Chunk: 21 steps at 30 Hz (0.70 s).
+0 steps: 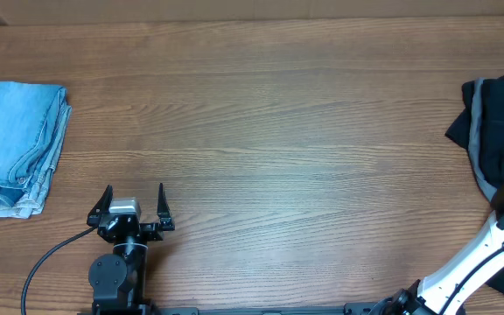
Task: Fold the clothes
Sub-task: 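Reach the right gripper to the dark clothing pile and grasp black shorts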
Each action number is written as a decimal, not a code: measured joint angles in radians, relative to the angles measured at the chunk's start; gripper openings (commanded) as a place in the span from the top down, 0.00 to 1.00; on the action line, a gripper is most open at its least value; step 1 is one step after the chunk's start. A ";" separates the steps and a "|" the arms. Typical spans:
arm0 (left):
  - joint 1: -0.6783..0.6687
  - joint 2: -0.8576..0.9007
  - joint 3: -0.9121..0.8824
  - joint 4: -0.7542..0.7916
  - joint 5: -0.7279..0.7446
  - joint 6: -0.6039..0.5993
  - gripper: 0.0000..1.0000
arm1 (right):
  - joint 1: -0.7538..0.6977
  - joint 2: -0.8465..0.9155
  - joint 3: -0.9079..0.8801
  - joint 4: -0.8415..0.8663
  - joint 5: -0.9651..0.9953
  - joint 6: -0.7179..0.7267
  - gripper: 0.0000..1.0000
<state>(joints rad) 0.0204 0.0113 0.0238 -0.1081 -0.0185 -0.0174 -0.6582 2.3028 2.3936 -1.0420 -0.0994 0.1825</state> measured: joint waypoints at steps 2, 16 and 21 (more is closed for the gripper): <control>0.000 0.000 0.000 0.000 0.000 0.000 0.00 | 0.001 0.047 0.000 0.032 0.019 0.097 0.00; 0.000 0.000 0.000 0.000 0.000 0.000 0.00 | 0.001 0.092 -0.016 -0.111 0.126 0.427 0.00; 0.000 0.000 0.000 0.000 0.000 0.000 0.00 | 0.001 0.159 -0.018 -0.072 0.103 0.443 0.00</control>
<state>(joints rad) 0.0204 0.0113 0.0238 -0.1081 -0.0185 -0.0174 -0.6575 2.4622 2.3760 -1.1145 0.0040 0.6254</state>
